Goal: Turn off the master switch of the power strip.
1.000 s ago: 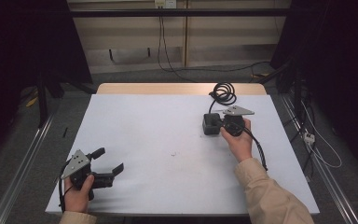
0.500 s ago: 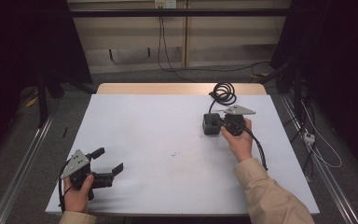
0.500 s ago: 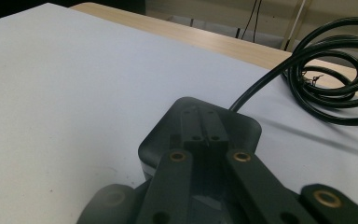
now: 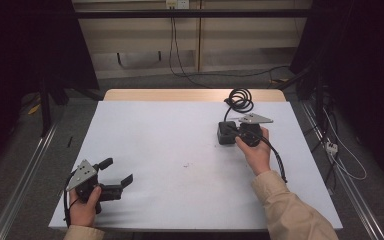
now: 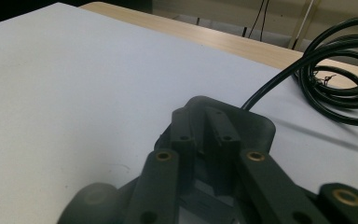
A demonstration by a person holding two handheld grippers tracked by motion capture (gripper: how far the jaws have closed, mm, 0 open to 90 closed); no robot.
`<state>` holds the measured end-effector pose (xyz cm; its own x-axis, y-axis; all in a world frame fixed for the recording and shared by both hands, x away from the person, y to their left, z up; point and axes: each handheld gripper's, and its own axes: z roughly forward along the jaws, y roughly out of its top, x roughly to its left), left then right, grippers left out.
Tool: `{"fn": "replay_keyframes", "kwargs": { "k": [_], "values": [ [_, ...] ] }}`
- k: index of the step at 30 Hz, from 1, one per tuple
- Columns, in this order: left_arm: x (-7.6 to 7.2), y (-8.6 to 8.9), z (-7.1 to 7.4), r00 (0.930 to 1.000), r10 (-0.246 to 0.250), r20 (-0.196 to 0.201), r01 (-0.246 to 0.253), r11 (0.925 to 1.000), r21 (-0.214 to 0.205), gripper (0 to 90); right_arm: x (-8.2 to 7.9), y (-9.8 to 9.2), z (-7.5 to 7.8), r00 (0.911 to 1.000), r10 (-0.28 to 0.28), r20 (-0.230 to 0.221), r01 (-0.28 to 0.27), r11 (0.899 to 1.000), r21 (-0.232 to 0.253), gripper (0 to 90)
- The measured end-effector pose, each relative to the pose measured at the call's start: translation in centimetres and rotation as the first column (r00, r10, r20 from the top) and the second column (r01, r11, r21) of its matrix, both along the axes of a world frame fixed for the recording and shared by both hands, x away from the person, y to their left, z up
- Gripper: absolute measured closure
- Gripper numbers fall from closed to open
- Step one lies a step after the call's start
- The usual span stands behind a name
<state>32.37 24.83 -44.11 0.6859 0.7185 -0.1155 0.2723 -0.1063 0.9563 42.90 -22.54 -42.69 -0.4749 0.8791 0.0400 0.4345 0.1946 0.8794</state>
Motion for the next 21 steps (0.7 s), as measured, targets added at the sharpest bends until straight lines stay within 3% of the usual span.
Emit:
{"fn": "replay_keyframes", "kwargs": {
  "k": [8,16,21],
  "values": [
    [0.0,-0.1,0.1,1.0,-0.003,0.0,0.003,1.0,0.001,2.4,-0.9,0.3,0.6,0.999,0.043,0.004,-0.044,0.998,0.055,59.3],
    [0.1,-0.1,0.1,1.0,0.006,0.005,-0.006,1.0,-0.006,2.4,-2.1,0.0,0.7,0.9987,0.049,-0.017,-0.047,0.994,0.1,35.3],
    [0.2,-0.1,0.1,1.0,0.004,0.005,-0.004,1.0,-0.002,2.4,-3.2,-0.6,0.9,0.9986,0.053,-0.003,-0.052,0.99,0.133,27.8]
  ]
}}
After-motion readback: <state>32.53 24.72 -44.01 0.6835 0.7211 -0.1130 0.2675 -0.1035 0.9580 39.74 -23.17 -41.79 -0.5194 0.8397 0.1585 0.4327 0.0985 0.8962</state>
